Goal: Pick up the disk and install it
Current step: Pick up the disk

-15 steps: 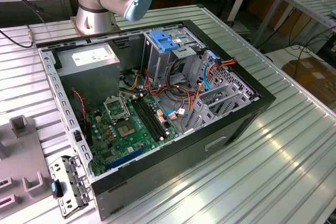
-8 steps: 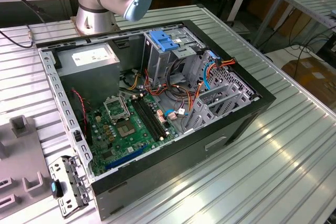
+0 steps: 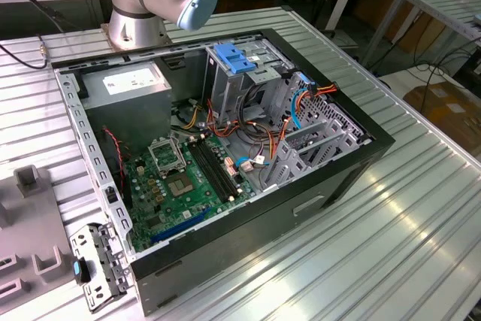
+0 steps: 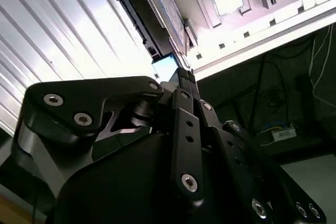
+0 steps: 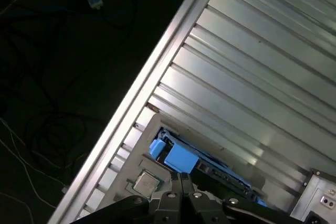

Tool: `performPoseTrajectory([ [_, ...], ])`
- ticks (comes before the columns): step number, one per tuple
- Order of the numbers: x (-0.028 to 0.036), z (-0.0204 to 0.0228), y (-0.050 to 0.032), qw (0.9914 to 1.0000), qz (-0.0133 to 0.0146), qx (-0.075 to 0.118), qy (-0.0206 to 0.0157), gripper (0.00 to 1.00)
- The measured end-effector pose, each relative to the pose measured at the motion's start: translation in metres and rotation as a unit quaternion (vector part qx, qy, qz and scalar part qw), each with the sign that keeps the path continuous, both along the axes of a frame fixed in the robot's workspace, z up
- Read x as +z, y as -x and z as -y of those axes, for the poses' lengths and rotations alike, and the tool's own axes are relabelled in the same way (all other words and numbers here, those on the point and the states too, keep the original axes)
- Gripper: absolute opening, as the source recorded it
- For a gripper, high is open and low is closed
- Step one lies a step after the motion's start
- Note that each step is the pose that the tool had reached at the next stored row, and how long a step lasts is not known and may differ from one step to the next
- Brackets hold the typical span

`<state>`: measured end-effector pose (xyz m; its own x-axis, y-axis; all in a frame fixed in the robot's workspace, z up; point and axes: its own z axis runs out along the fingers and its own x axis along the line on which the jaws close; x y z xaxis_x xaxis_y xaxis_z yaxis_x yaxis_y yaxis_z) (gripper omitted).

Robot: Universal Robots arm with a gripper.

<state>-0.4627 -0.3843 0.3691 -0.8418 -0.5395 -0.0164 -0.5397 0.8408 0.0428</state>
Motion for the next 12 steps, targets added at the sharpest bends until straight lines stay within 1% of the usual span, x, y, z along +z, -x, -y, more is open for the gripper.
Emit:
performPoseTrajectory([
  [1,-0.0001,0.0000,0.0000,0.99981,0.0000,0.019,0.0000,0.11],
  [2,-0.0001,0.0000,0.0000,0.99943,0.0000,0.034,0.0000,0.11],
  [3,-0.0002,0.0000,0.0000,0.99877,0.0000,0.050,0.0000,0.11],
  [4,-0.0003,0.0000,0.0000,0.99761,0.0000,0.069,0.0000,0.11],
  [6,-0.0004,0.0000,0.0000,0.99584,0.0000,0.091,0.0000,0.11],
  [7,-0.0004,0.0000,0.0000,0.99401,0.0000,0.109,0.0000,0.11],
  [8,-0.0005,0.0000,0.0000,0.99178,0.0000,0.128,0.0000,0.11],
  [10,-0.0005,0.0000,0.0000,0.98904,0.0000,0.148,0.0000,0.11],
  [11,-0.0005,0.0000,0.0000,0.98724,0.0000,0.159,0.0000,0.11],
  [12,-0.0005,0.0000,0.0000,0.98581,0.0000,0.168,0.0000,0.11],
])
